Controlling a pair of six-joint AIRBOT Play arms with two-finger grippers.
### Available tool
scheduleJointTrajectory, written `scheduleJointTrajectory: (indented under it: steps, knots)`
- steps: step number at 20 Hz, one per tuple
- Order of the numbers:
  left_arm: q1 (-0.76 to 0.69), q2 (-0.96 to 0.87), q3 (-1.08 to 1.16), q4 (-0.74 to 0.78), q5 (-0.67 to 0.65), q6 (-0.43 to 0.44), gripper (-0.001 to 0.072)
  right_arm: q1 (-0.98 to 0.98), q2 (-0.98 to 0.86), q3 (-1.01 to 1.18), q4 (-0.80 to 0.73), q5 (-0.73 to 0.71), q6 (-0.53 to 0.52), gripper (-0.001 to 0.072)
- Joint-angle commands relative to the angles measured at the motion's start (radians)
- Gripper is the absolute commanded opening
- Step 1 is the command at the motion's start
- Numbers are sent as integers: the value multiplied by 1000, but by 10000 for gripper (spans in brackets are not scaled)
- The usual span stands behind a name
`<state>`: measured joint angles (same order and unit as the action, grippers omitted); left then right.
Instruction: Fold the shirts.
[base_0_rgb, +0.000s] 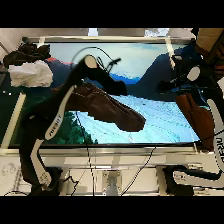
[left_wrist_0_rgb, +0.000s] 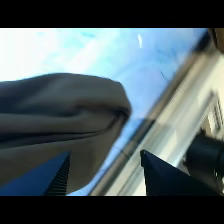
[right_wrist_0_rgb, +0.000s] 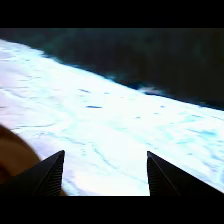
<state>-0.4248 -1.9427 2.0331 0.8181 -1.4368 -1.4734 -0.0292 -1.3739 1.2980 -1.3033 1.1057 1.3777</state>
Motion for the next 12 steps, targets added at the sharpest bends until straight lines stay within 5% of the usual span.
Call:
scheduleJointTrajectory:
  steps: [1, 7, 12]
  knots:
    - [182, 19, 35, 56, -31, -120, 510, -26, 2, -105, 306, 60, -86, 574]
    - [393, 26, 34, 145, -158, -150, 509, 39, 2, -419, 367, 131, -91, 573]
    - [438, 26, 34, 228, -180, -122, 509, 61, 2, -473, 392, 124, -81, 558]
